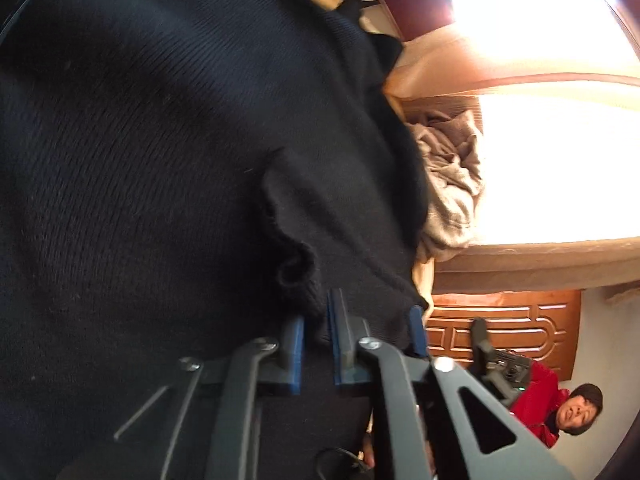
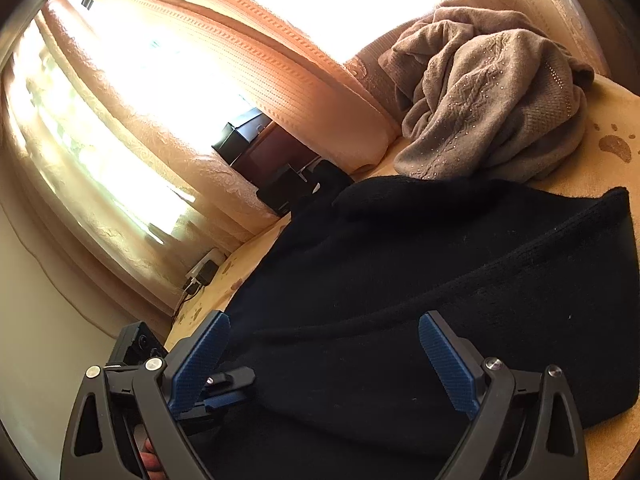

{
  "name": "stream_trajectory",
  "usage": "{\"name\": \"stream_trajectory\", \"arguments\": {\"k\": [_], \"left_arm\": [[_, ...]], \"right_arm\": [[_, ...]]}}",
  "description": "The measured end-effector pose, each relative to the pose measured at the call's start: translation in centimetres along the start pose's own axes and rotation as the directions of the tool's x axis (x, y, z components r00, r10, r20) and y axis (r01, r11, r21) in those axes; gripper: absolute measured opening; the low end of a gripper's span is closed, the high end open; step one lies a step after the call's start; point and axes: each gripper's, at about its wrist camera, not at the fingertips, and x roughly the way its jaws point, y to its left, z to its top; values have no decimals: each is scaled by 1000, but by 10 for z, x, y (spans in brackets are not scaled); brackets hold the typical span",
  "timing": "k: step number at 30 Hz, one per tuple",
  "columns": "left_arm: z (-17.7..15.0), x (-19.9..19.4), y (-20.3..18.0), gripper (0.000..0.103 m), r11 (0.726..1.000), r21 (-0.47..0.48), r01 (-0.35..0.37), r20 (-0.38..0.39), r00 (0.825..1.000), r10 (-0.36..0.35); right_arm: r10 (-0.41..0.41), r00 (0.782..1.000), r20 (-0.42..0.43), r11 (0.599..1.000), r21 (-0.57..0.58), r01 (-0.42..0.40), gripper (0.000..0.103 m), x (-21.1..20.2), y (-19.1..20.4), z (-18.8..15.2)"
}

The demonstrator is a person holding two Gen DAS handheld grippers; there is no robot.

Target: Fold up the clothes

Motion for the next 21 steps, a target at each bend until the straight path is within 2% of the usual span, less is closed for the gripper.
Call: {"name": "stream_trajectory", "arguments": {"k": [3, 5, 10, 12, 14, 17, 19, 21], "left_arm": [[-3, 1, 3, 5, 1000, 8, 13, 33, 999, -13], [-3, -9, -3, 5, 998, 55, 19, 91, 996, -24], [5, -43, -15, 5, 992, 124, 15, 218, 975, -42], [9, -61, -17, 5, 989, 145, -20, 285, 958, -23], [8, -81, -19, 5, 981, 182, -68, 358, 934, -2], [5, -108, -20, 5, 955, 252, -157, 445, 895, 29], [5, -116, -16, 5, 939, 268, -217, 470, 880, 69], [6, -117, -6, 5, 932, 258, -256, 465, 878, 112]], "right_arm": [[-2, 1000, 8, 1000, -4, 2, 98, -2, 0, 1], [-6, 1000, 16, 1000, -8, 6, 98, -3, 1, 1], [-23, 999, 48, 1000, -18, 24, 98, -10, 2, 2], [-33, 997, 66, 999, -13, 33, 98, -13, 0, 2], [-44, 996, 84, 999, -3, 44, 98, -17, -2, 4], [-69, 992, 102, 998, 17, 67, 98, -21, -8, 6], [-96, 991, 98, 995, 30, 94, 98, -20, -11, 7], [-139, 987, 85, 990, 39, 136, 98, -18, -15, 9]]}}
